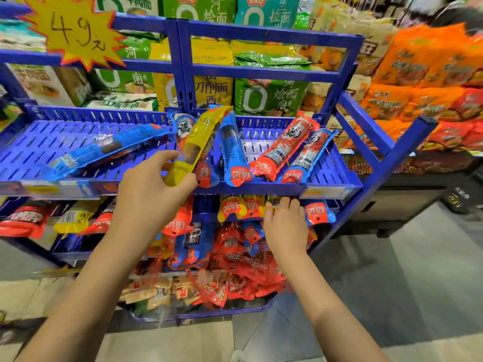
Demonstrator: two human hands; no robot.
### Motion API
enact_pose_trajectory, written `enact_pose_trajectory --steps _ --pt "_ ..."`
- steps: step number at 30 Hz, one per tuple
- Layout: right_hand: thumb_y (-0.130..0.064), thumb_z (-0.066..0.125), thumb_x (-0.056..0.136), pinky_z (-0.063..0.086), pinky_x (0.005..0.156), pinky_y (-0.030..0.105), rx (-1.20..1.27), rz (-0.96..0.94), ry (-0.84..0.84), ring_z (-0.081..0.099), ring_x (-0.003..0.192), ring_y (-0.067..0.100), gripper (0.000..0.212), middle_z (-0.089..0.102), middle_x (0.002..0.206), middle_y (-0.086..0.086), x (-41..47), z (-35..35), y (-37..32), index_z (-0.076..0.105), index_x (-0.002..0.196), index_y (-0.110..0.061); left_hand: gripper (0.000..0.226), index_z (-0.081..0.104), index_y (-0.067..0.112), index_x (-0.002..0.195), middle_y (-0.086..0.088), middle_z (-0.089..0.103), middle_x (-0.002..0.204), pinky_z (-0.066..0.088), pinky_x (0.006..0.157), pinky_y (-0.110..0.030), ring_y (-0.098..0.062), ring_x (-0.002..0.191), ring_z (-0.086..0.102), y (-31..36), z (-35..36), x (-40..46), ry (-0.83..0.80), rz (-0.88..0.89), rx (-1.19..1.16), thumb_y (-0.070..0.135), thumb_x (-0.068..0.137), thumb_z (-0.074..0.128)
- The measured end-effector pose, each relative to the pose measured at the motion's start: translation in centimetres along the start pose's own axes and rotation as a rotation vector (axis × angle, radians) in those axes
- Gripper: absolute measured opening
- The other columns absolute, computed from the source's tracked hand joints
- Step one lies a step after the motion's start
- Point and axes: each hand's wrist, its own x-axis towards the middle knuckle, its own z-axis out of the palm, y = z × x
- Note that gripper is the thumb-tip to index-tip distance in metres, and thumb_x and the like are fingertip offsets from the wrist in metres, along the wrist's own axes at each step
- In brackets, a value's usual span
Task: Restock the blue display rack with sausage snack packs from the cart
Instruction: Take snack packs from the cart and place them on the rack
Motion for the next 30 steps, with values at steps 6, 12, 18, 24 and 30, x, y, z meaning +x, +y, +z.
enact_pose_trajectory --steps 6,12,18,24,30 --pt "-0.024 0.043 0.096 0.042 0.086 0.042 0.163 0.144 0.049 0.049 0.103 0.035 0.031 0.058 0.109 0.019 1.7 -0.8 -0.9 0.06 0.103 0.0 0.041 0.057 0.024 0.122 0.017 0.053 0.083 0.038 0.076 -0.029 -0.016 0.085 0.055 0.2 0.1 -0.8 0.008 -0.01 -0.012 0.032 0.083 0.065" --pt "-0.022 0.057 0.089 0.041 0.077 0.039 0.429 0.299 0.062 0.051 0.102 0.038 0.033 0.05 0.114 0.019 0.8 -1.7 -0.8 0.053 0.108 0.003 0.037 0.057 0.027 0.119 0.018 0.056 0.084 0.043 0.067 -0.032 -0.016 0.075 0.056 0.3 0.2 -0.9 -0.007 -0.002 -0.034 0.033 0.082 0.065" --pt "-0.041 0.068 0.063 0.04 0.057 0.027 0.702 0.365 -0.139 0.06 0.079 0.032 0.073 0.059 0.11 0.022 -1.0 -1.9 0.9 0.053 0.12 0.003 0.044 0.055 0.021 0.125 0.005 0.054 0.105 0.033 0.068 -0.026 -0.022 0.087 0.055 0.4 0.6 -1.5 -0.009 -0.004 -0.035 0.029 0.083 0.066" --pt "-0.016 0.069 0.07 0.054 0.078 0.048 1.014 0.459 -0.443 0.065 0.077 0.034 0.037 0.066 0.088 0.019 -2.5 -5.0 2.5 0.062 0.103 -0.001 0.028 0.059 0.022 0.108 0.006 0.051 0.086 0.033 0.06 -0.019 -0.018 0.086 0.046 1.0 1.3 -2.0 -0.041 -0.032 -0.029 0.027 0.082 0.067" --pt "-0.004 0.064 0.079 0.053 0.062 0.035 1.152 0.396 -0.581 0.064 0.077 0.025 0.031 0.067 0.094 0.015 -6.4 -7.9 4.8 0.059 0.109 -0.008 0.038 0.051 0.032 0.116 0.012 0.051 0.082 0.035 0.061 -0.033 -0.021 0.074 0.053 1.2 1.8 -3.0 -0.049 -0.105 -0.041 0.034 0.082 0.066"
